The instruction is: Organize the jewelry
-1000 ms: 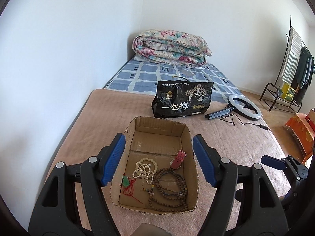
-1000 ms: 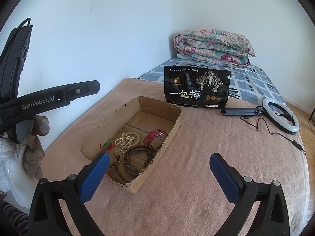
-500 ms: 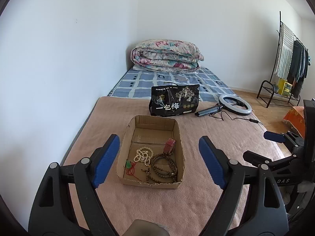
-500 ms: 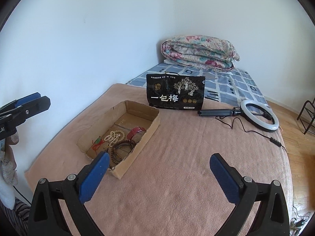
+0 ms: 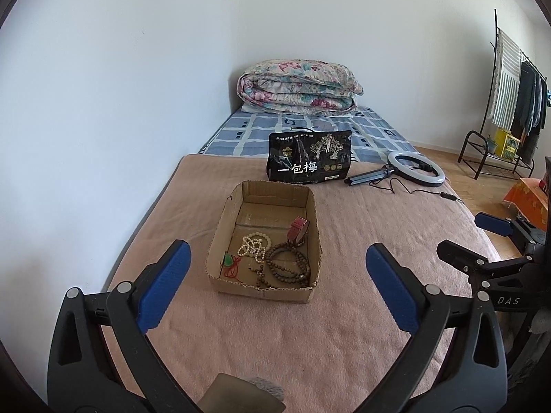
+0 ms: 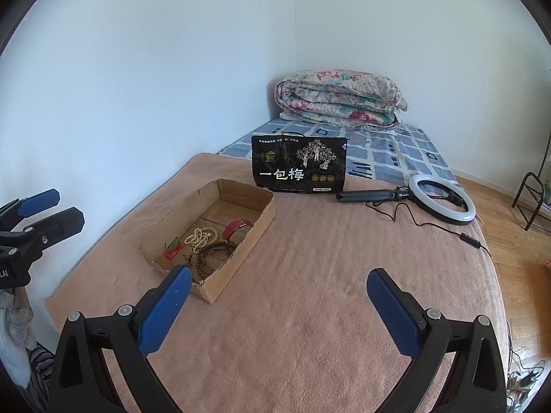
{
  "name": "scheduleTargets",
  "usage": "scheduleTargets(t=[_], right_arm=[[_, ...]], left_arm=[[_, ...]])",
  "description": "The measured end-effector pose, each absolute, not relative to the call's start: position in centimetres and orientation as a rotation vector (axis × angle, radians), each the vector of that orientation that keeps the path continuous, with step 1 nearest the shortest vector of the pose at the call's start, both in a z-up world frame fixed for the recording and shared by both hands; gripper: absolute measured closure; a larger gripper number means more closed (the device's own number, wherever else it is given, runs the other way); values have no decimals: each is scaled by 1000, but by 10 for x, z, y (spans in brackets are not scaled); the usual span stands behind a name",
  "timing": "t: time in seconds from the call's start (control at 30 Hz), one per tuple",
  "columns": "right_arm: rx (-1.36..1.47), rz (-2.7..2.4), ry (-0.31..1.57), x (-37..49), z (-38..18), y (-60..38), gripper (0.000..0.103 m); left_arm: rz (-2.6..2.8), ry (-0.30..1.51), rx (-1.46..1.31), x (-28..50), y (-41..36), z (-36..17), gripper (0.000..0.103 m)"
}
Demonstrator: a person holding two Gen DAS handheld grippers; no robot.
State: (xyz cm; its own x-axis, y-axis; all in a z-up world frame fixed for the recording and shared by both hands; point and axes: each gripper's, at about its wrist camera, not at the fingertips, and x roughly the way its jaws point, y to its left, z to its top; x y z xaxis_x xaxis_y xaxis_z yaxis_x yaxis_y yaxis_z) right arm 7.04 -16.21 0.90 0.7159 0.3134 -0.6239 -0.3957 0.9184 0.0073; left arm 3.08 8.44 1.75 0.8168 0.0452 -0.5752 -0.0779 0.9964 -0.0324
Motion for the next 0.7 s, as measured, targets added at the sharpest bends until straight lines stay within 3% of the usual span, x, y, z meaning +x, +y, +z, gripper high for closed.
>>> scheduleTargets(t=[0.7], right_arm=[[-126,354,676,76,-4,-169,0]], left_arm=[[65,647,-42,34,78,7,0]])
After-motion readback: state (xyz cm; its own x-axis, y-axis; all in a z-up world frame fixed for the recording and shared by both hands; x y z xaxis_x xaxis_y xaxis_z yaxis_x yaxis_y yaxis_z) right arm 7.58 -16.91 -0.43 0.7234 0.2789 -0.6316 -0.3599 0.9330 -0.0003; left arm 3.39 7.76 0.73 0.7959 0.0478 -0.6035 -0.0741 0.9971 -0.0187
